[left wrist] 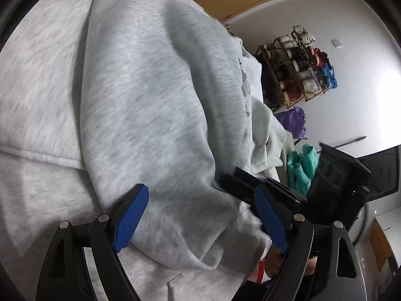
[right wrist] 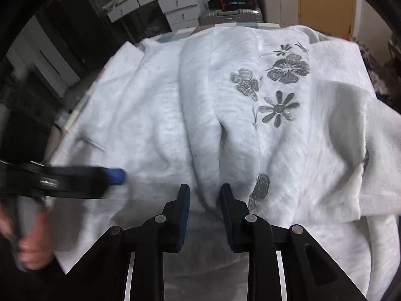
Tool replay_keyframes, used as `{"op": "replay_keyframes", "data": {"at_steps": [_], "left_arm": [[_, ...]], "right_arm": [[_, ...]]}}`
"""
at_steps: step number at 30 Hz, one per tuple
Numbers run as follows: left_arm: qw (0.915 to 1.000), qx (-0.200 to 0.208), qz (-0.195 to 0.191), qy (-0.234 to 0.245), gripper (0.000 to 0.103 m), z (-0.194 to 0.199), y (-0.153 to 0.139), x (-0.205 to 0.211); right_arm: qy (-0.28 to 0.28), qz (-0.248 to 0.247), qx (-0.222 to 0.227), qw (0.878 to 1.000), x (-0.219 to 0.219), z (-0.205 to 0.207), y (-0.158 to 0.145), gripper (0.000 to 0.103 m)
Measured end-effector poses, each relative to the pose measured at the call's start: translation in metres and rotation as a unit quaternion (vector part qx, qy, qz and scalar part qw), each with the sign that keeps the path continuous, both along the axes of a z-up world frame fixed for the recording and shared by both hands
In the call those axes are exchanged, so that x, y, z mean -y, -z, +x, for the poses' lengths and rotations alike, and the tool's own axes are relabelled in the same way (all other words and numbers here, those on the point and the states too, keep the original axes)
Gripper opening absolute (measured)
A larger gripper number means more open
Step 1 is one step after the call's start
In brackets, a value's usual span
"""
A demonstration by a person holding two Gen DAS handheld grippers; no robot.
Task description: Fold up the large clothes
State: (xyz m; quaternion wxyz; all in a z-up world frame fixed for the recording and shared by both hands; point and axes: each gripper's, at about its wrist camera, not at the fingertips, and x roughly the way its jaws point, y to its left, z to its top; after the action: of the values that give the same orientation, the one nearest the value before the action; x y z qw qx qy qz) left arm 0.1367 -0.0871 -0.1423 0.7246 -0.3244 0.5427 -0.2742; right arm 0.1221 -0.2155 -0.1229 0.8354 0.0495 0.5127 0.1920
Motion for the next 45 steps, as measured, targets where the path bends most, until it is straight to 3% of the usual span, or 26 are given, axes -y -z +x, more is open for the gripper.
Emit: {"op": "replay_keyframes", "data": {"at_steps": [3, 8, 11, 13, 15, 16, 18, 20, 22, 24, 25, 26, 28, 30, 34, 37, 39, 40, 42, 44, 45], "left_arm": [[0.9999, 0.001, 0.000, -0.016, 0.083, -0.004, -0.011, -0.012], [0.9956, 0.047, 0.060, -0.055, 0.083, -0.014, -0.028, -0.034], [0.9965, 0.019, 0.070, -0.041, 0.083, -0.008, -0.010, -0.028], [0.9942, 0.014, 0.098, -0.042, 0.083, -0.006, -0.006, -0.026], [0.9922, 0.032, 0.109, -0.050, 0.083, -0.006, -0.017, -0.034], [0.9911, 0.045, 0.113, -0.055, 0.083, -0.008, -0.025, -0.042], [0.9879, 0.063, 0.125, -0.066, 0.083, -0.008, -0.040, -0.059], [0.9795, 0.053, 0.167, -0.100, 0.083, -0.004, -0.053, -0.082], [0.9698, 0.026, 0.211, -0.120, 0.083, 0.012, -0.059, -0.106], [0.9552, 0.006, 0.257, -0.147, 0.083, 0.028, -0.061, -0.122], [0.9499, 0.002, 0.272, -0.155, 0.083, 0.040, -0.062, -0.129], [0.9499, 0.000, 0.272, -0.154, 0.083, 0.049, -0.060, -0.133], [0.9561, -0.020, 0.258, -0.138, 0.083, 0.071, -0.048, -0.130], [0.9558, -0.055, 0.263, -0.120, 0.083, 0.098, -0.029, -0.120], [0.9498, -0.054, 0.284, -0.120, 0.083, 0.129, -0.016, -0.118], [0.9602, -0.063, 0.249, -0.110, 0.083, 0.143, -0.004, -0.122], [0.9615, -0.060, 0.248, -0.101, 0.080, 0.147, -0.003, -0.123], [0.9630, -0.055, 0.247, -0.093, 0.075, 0.146, -0.004, -0.122], [0.9645, -0.042, 0.251, -0.071, 0.047, 0.148, -0.005, -0.118], [0.9649, -0.030, 0.255, -0.055, 0.036, 0.149, -0.005, -0.117], [0.9648, -0.028, 0.256, -0.053, 0.026, 0.149, -0.007, -0.117]], "right_arm": [[0.028, -0.005, 0.030, 0.999, 0.031, -0.012, -0.022, 0.025], [0.092, -0.050, 0.068, 0.992, 0.078, 0.000, -0.050, 0.048], [0.111, -0.066, 0.001, 0.992, 0.082, 0.020, -0.021, 0.056], [0.098, -0.110, -0.037, 0.988, 0.077, 0.030, 0.013, 0.057], [0.067, -0.149, 0.000, 0.987, 0.063, 0.030, 0.017, 0.063], [0.061, -0.147, -0.011, 0.987, 0.062, 0.032, 0.018, 0.069], [0.065, -0.114, -0.029, 0.991, 0.068, 0.036, 0.010, 0.069], [0.058, -0.064, -0.038, 0.996, 0.081, 0.039, -0.011, 0.066], [0.055, -0.019, -0.014, 0.998, 0.098, 0.046, -0.044, 0.065], [0.074, -0.019, 0.020, 0.997, 0.115, 0.058, -0.069, 0.067], [0.087, -0.020, 0.033, 0.995, 0.124, 0.065, -0.077, 0.073], [0.103, -0.022, 0.043, 0.993, 0.132, 0.074, -0.082, 0.079], [0.135, -0.013, 0.040, 0.990, 0.149, 0.100, -0.078, 0.080], [0.155, 0.008, 0.012, 0.988, 0.161, 0.131, -0.061, 0.080], [0.172, -0.003, -0.024, 0.985, 0.175, 0.172, -0.029, 0.080], [0.161, -0.008, -0.034, 0.986, 0.176, 0.186, -0.013, 0.079], [0.152, -0.018, -0.043, 0.987, 0.174, 0.190, -0.005, 0.062], [0.146, -0.008, -0.049, 0.988, 0.175, 0.193, -0.002, 0.047], [0.139, 0.008, -0.048, 0.989, 0.173, 0.189, 0.000, 0.039], [0.118, 0.003, -0.044, 0.992, 0.166, 0.189, 0.000, 0.019], [0.114, -0.003, -0.036, 0.993, 0.164, 0.187, -0.002, 0.016]]}}
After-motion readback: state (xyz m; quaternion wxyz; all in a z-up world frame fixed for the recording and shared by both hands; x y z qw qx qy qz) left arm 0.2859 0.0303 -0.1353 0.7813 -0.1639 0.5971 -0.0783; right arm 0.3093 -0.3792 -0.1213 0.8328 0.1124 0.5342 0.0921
